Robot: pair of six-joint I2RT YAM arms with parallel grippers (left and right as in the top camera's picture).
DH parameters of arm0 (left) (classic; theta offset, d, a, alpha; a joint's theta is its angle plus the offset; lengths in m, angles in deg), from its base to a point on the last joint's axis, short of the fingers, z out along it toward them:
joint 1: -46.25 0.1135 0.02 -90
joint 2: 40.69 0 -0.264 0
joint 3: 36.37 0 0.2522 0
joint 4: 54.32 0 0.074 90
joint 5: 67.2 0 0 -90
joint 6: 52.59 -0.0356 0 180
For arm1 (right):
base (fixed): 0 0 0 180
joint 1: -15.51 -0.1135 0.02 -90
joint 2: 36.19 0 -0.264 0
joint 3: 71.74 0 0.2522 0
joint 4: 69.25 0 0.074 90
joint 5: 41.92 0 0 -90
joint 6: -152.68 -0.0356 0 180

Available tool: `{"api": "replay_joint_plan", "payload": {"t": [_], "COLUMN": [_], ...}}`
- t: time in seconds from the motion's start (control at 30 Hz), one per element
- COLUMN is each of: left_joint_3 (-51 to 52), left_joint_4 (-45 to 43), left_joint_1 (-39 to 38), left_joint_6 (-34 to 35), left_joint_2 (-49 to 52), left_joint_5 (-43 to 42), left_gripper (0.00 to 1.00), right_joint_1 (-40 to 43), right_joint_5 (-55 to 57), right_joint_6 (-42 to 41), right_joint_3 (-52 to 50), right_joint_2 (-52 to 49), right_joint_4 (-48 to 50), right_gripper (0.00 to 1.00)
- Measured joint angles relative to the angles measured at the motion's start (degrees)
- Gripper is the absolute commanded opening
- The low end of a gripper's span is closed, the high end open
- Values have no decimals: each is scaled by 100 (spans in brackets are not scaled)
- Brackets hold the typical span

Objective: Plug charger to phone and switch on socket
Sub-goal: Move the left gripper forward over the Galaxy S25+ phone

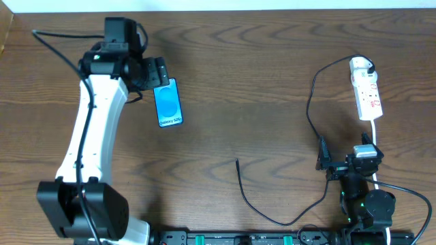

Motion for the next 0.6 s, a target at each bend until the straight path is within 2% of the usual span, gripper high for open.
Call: {"api": "replay_joint_plan", "payload": {"t": [0.6], "left_joint_3": [-219], "left_joint_4": [243], "left_joint_1": [-138], "left_joint_6": [260], "left_joint_2": [1088], "left_joint_5": [2], "left_gripper": [92], "right_joint_1": [0], "right_joint_5": [0], "right_joint_6": [0], "right_joint_3": [0], "right_joint_2": [0], "right_joint_4": [0], "right_gripper": [99]}}
